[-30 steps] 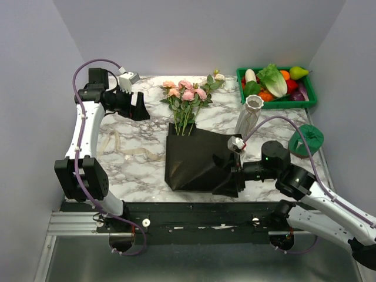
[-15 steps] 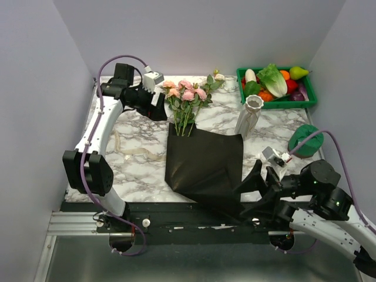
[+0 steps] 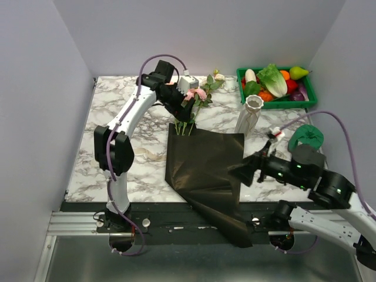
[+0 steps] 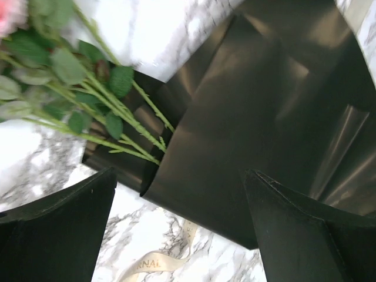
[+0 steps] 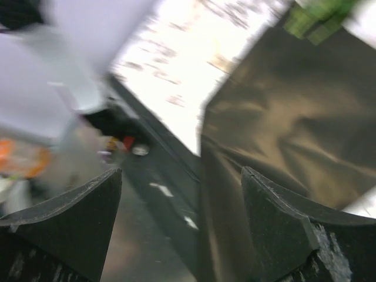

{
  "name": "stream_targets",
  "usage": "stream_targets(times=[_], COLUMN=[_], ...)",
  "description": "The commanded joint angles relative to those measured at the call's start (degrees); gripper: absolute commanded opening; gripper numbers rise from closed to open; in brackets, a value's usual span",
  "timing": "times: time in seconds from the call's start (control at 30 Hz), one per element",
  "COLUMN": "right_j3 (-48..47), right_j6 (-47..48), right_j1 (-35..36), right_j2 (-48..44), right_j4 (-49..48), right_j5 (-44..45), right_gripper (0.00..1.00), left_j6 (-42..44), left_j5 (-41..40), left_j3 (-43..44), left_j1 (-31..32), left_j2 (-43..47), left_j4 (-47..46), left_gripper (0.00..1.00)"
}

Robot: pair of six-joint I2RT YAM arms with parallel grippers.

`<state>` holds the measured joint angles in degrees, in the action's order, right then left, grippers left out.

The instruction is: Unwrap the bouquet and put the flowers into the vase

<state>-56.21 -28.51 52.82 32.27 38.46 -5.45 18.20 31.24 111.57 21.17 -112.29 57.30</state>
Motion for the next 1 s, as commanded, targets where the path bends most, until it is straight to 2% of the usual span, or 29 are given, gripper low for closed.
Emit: stream_targets(times=[0.0,0.1,0.23,0.43,0.7,0.97], right_j3=[3.1,3.9,4.3,4.0,3.4,3.1], right_j6=[0.2,1.4,3.0,3.4,3.5,3.7], right_j1=[0.2,0.2,0.2,0.2,0.2,0.3], right_j2=[5.9,6.1,4.2,2.8,2.9,2.1], right_j4=[2.7,-0.9,-2.9,-3.7,-4.4,-4.4], right_j5=[12.7,10.2,9.1,8.0,6.7,6.5], right_gripper=[0.89,0.89,0.89,0.89,0.89,0.89], left_j6=[12.4,19.0,22.4,22.4,21.8,21.8], left_j5=[2.2,2.9,3.1,1.1,-0.1,-3.0], left_j3=[0.4,3.6,11.3,8.1,8.6,7.3], left_j1=[2.6,3.3,3.3,3.4,3.4,2.6], left_j2=[-5.2,-10.0,-17.3,-19.7,-22.1,-21.9], left_j4=[8.3,13.4,19.9,15.7,14.7,13.9], left_gripper=[0.99,0.99,0.98,0.98,0.97,0.92])
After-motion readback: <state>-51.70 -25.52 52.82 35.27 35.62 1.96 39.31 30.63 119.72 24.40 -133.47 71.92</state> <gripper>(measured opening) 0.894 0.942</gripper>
